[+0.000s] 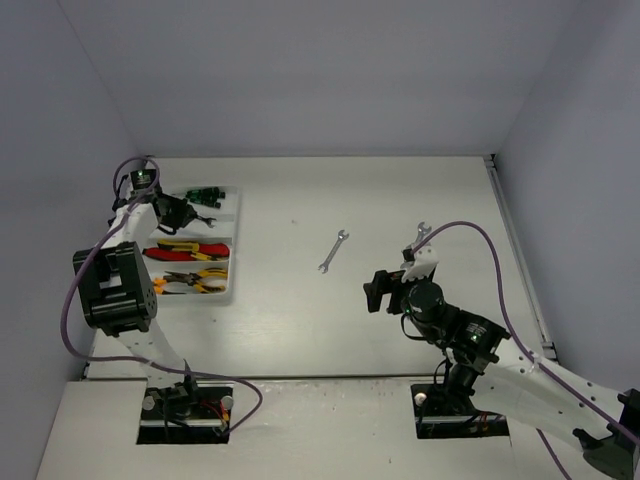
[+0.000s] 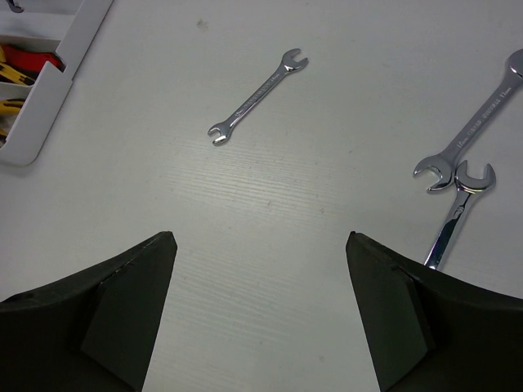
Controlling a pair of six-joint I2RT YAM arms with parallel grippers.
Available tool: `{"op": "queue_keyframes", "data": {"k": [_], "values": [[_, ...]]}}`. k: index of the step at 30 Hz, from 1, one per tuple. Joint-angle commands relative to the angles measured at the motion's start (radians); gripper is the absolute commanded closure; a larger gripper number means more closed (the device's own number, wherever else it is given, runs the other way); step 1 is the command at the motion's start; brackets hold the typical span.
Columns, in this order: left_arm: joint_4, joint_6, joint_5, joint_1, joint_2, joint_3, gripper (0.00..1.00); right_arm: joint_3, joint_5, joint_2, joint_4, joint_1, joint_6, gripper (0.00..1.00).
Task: Sort the tools into containers
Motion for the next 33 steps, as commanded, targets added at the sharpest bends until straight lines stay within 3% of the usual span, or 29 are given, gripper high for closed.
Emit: {"op": "queue_keyframes", "data": {"k": [1, 6, 18, 23, 28, 33], "values": [[0.068, -0.108, -0.019, 0.022, -0.007, 0.025, 1.0, 0.005, 0.034, 0.023, 0.041, -0.007, 0.007, 0.17], [0.142, -0.141, -0.044, 0.044, 0.001, -0.021, 0.99, 0.007, 0.039, 0.04, 0.041, -0.006, 0.004, 0.17], [0.076, -0.101, -0.059, 0.055, 0.028, 0.026, 0.61, 0.01, 0.043, 0.049, 0.041, -0.006, -0.001, 0.17], [0.052, -0.021, -0.069, 0.038, -0.044, 0.032, 0.58, 0.01, 0.05, 0.034, 0.041, -0.006, -0.004, 0.17], [-0.009, 0.224, -0.111, -0.1, -0.156, 0.101, 0.58, 0.004, 0.065, 0.005, 0.041, -0.006, -0.004, 0.17], [-0.066, 0.551, -0.146, -0.374, -0.188, 0.148, 0.57, 0.015, 0.056, -0.006, 0.041, -0.008, 0.008, 0.17]]}}
